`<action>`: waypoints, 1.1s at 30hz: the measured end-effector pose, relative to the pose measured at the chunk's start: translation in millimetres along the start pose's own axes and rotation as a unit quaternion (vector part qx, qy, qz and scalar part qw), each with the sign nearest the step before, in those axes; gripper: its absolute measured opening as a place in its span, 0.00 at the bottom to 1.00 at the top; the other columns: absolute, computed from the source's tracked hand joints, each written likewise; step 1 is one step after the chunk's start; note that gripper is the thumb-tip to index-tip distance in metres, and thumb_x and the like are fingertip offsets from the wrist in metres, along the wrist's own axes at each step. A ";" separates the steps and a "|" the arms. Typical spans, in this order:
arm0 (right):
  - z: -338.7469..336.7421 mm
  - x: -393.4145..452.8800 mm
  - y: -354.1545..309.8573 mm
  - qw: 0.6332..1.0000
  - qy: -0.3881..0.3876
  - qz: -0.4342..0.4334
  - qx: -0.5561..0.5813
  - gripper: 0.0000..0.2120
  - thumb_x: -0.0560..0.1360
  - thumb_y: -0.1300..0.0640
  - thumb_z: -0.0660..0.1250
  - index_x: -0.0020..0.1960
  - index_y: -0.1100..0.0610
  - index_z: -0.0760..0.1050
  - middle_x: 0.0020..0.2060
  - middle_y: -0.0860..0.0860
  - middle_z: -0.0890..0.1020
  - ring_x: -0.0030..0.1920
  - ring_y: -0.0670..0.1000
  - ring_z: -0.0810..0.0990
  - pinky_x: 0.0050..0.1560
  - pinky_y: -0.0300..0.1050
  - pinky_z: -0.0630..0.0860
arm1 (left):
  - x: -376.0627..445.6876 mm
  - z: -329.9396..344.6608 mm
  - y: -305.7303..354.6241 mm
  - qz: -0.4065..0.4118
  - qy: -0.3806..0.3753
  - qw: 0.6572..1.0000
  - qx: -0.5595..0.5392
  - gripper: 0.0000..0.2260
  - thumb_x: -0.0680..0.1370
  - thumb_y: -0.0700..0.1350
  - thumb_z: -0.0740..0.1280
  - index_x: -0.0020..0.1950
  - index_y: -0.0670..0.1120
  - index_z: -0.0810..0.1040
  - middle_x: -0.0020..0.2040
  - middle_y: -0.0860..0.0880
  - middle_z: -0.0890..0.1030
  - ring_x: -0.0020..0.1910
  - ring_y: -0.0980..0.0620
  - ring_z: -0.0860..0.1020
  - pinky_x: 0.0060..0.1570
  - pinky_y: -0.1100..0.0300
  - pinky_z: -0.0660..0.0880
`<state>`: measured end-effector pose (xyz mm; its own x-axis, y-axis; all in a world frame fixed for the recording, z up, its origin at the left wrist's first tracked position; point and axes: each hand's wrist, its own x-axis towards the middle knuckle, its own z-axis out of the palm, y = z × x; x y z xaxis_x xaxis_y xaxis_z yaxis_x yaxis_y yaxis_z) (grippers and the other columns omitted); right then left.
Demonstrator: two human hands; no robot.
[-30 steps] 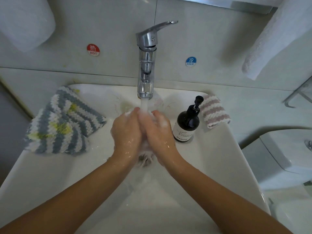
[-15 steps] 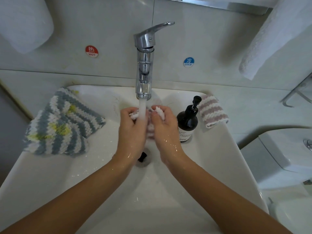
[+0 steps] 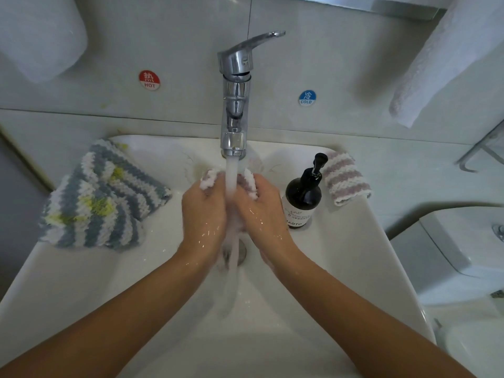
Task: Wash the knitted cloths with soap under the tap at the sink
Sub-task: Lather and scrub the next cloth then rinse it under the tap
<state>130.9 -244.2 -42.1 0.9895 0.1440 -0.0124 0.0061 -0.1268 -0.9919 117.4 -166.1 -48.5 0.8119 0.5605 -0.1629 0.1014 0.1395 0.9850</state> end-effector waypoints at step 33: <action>7.8 -11.3 -14.3 0.995 -0.085 -0.028 -0.048 0.15 0.79 0.44 0.60 0.47 0.53 0.77 0.40 0.48 0.82 0.40 0.45 0.82 0.34 0.35 0.76 | -4.7 0.3 4.9 0.047 0.049 0.997 -0.023 0.22 0.83 0.51 0.55 0.32 0.45 0.73 0.27 0.52 0.77 0.30 0.53 0.79 0.32 0.57 0.77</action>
<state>118.5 -236.4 -28.7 0.9483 0.3171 0.0140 0.0834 -0.2064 -0.9749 114.3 -168.3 -42.9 0.7561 0.6498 -0.0776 -0.0004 0.1191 0.9929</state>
